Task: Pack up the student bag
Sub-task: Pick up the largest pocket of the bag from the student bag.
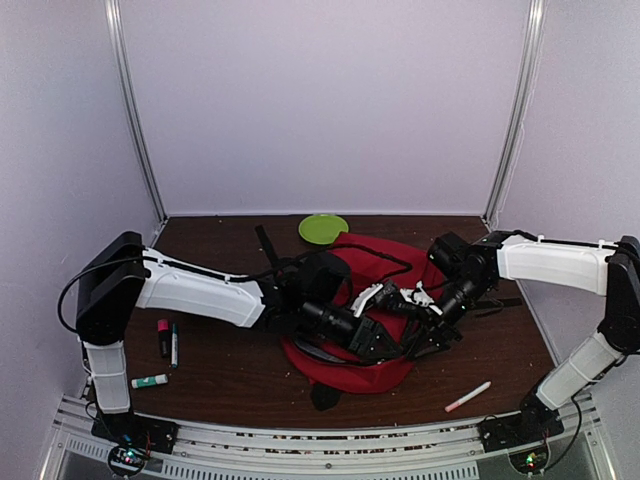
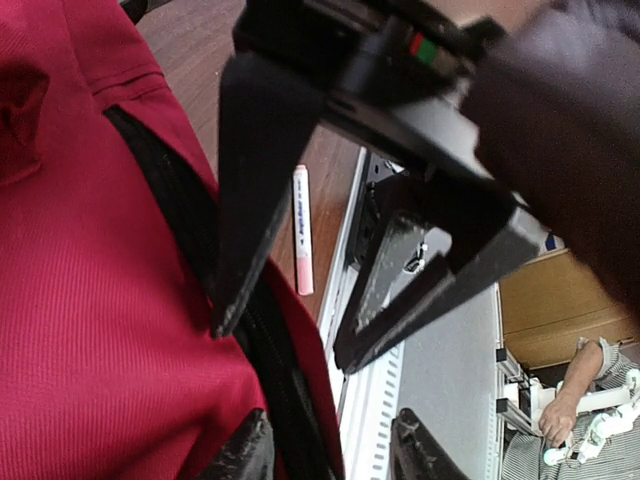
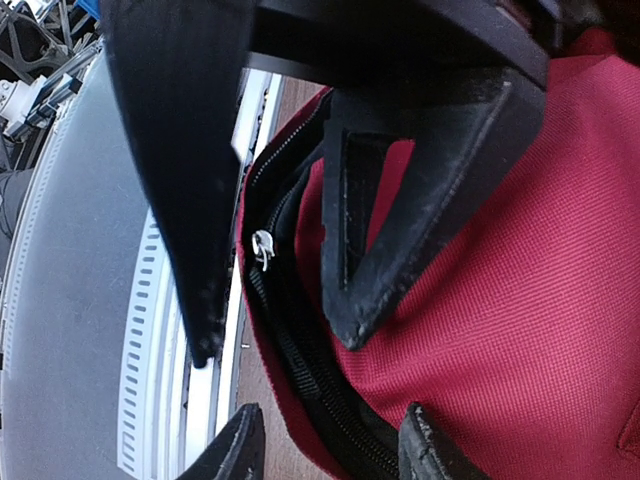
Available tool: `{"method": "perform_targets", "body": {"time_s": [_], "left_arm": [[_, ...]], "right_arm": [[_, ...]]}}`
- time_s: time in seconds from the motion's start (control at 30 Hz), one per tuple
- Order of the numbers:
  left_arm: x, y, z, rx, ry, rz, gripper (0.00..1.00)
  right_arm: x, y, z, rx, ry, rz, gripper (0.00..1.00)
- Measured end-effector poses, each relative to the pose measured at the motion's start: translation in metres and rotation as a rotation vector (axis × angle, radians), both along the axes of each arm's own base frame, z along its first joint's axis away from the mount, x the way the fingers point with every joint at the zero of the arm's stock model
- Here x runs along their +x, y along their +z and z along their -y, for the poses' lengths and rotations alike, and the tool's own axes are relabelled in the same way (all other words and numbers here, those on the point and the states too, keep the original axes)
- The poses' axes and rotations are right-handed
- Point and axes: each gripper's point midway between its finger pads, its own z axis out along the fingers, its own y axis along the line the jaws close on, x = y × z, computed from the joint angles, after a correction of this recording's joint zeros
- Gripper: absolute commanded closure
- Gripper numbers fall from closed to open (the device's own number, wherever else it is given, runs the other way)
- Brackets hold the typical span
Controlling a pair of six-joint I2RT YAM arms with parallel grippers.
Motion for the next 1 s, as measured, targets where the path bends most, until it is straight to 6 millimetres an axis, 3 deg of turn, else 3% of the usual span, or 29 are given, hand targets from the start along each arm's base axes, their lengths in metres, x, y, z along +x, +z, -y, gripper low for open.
{"method": "perform_targets", "body": {"time_s": [0.17, 0.63, 1.0], "left_arm": [[0.006, 0.005, 0.007, 0.020, 0.001, 0.019, 0.73], [0.002, -0.010, 0.000, 0.089, -0.005, -0.007, 0.73], [-0.003, -0.017, 0.007, 0.094, -0.045, -0.027, 1.00]], "right_arm": [[0.000, 0.001, 0.001, -0.002, -0.002, 0.012, 0.53], [-0.001, 0.001, 0.003, -0.004, -0.003, 0.021, 0.53], [0.000, 0.000, 0.004, -0.011, -0.004, 0.026, 0.53]]}}
